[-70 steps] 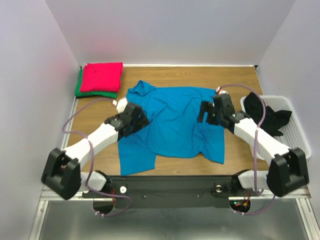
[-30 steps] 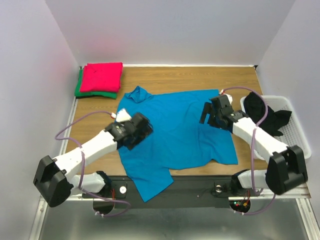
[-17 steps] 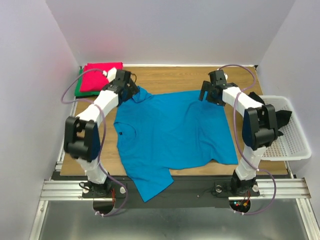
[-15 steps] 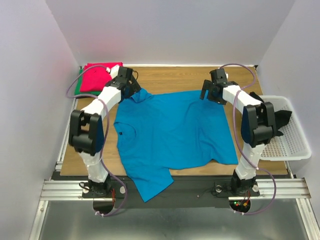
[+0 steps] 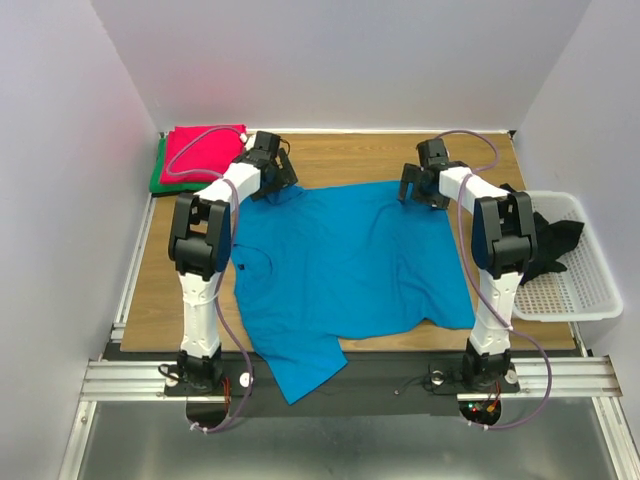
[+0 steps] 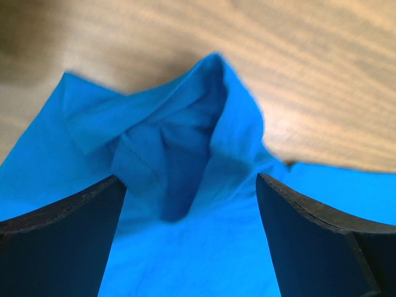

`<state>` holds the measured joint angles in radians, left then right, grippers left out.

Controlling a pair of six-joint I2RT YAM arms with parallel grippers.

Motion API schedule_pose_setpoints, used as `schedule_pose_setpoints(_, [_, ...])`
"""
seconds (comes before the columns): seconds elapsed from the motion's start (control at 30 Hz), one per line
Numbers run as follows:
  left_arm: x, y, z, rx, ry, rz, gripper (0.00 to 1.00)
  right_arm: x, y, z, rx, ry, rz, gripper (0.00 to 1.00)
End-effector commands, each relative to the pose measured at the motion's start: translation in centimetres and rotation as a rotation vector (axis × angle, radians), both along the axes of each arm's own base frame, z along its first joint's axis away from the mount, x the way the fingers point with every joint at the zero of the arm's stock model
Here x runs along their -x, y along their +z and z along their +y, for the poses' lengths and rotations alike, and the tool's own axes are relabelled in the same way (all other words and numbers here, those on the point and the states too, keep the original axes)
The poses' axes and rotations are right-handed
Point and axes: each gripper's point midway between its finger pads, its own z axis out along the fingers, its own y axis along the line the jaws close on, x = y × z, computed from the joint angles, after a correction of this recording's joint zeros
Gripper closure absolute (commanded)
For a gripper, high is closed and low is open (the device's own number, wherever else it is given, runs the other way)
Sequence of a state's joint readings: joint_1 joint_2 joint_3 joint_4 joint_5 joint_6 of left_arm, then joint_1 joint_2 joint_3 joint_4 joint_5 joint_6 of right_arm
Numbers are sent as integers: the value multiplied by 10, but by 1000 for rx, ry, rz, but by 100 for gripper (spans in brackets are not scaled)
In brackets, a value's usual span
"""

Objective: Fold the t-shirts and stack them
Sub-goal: Flatten the tshirt out

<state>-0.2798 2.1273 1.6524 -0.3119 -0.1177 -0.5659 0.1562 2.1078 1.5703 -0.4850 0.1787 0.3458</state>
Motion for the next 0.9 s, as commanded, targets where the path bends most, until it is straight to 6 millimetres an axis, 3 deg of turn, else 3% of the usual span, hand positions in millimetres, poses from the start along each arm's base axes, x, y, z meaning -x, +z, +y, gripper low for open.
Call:
schedule_pose_setpoints(0.0, [-35,18,-7,-1,-18,-87,2,-8,3,-7,-9,-13,-22,0])
schedule_pose_setpoints(0.03, [-46,28,-10,6,-20,-112,2,-8,3,-10,-12,-18,-21,0])
schedule_pose_setpoints(0.07, [-51,15,-12,1,-30,-95,2,-8,3,-10,-14,-18,-22,0])
schedule_pose_setpoints(0.1, [-70,37,-15,10,-28,-150,2,-8,5,-12,-16,-22,-25,0])
schedule_pose_setpoints(0.13, [-79,25,-16,3,-32,-143,2,-8,6,-13,-20,-22,-26,0])
schedule_pose_setpoints(0.2, [-98,36,-20,24,-40,-178,2,-7,5,-15,-20,-28,-23,0])
schedule_pose_setpoints(0.23, [-117,64,-20,49,-38,-253,1,-7,7,-16,-24,-31,-27,0])
schedule_pose_setpoints(0.27, [-126,60,-20,52,-37,-264,1,-6,7,-17,-27,-32,-25,0])
schedule_pose_setpoints(0.33, [-143,86,-22,96,-49,-350,1,-5,7,-21,-29,-38,-25,0])
schedule_pose_setpoints(0.4, [-148,102,-23,122,-59,-392,1,-4,7,-21,-28,-37,-22,0])
schedule_pose_setpoints(0.47, [-144,124,-23,123,-68,-424,1,-6,9,-22,-28,-39,-28,0])
schedule_pose_setpoints(0.53, [-135,127,-21,107,-89,-416,1,-9,12,-25,-20,-49,-39,0])
schedule_pose_setpoints(0.57, [-129,151,-17,94,-78,-448,2,-13,15,-26,-20,-54,-48,0])
schedule_pose_setpoints(0.6, [-120,145,-13,74,-73,-416,1,-15,13,-27,-19,-59,-47,0])
schedule_pose_setpoints(0.63, [-112,165,-6,63,-53,-436,2,-16,12,-27,-24,-55,-45,0])
schedule_pose_setpoints(0.7, [-97,171,-3,59,-53,-428,2,-17,11,-25,-32,-48,-43,0])
schedule_pose_setpoints(0.73, [-84,150,-2,47,-56,-374,1,-17,12,-24,-38,-46,-46,0])
schedule_pose_setpoints(0.77, [-72,169,1,45,-51,-400,2,-16,13,-24,-42,-44,-45,0])
schedule_pose_setpoints(0.87, [-45,152,-8,55,-92,-370,1,-21,32,-22,-48,-34,-87,0])
